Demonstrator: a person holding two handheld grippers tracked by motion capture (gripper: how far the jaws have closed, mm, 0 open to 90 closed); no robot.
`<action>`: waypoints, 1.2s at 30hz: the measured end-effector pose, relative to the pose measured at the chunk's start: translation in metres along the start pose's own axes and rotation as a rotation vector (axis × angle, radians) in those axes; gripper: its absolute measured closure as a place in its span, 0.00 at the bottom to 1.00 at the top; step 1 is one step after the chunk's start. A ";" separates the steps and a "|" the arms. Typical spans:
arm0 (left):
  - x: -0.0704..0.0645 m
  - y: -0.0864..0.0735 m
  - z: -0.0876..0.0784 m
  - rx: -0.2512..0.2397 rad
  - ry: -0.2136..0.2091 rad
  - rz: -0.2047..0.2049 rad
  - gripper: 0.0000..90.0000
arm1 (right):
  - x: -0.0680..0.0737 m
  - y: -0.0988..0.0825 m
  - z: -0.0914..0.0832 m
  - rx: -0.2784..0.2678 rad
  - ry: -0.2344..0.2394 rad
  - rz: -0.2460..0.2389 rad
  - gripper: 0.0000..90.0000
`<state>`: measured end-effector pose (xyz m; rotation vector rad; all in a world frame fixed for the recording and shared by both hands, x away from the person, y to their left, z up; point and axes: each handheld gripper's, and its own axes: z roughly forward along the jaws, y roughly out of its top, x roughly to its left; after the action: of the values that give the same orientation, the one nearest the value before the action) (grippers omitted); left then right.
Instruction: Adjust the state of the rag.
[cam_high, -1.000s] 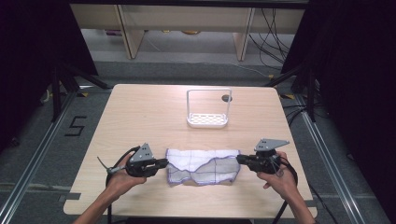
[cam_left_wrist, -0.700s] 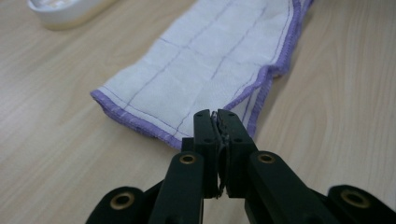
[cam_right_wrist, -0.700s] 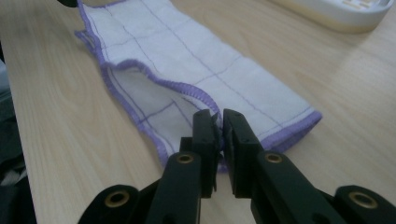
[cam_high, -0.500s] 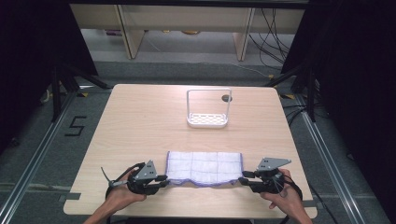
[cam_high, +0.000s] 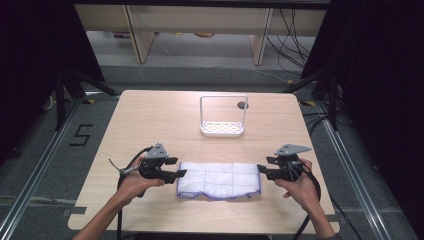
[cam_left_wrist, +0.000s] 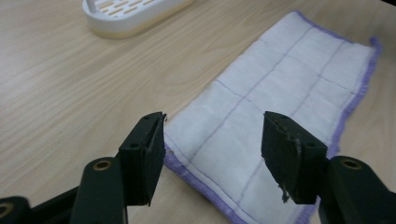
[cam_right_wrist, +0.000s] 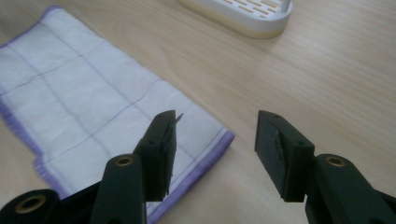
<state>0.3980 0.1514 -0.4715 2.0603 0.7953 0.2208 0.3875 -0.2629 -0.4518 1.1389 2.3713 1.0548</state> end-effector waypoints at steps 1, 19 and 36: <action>0.004 0.001 0.003 0.012 0.006 -0.009 0.44 | -0.002 0.003 0.005 0.018 -0.002 -0.003 0.56; 0.027 -0.004 0.040 0.174 0.032 0.028 0.50 | -0.005 0.008 0.052 0.148 -0.015 -0.024 0.57; 0.017 -0.010 0.045 0.194 -0.034 0.137 0.83 | -0.003 -0.002 0.061 0.186 0.032 -0.077 0.78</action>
<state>0.4265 0.1350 -0.5080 2.2984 0.6771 0.1905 0.4220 -0.2360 -0.4951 1.0877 2.5610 0.8478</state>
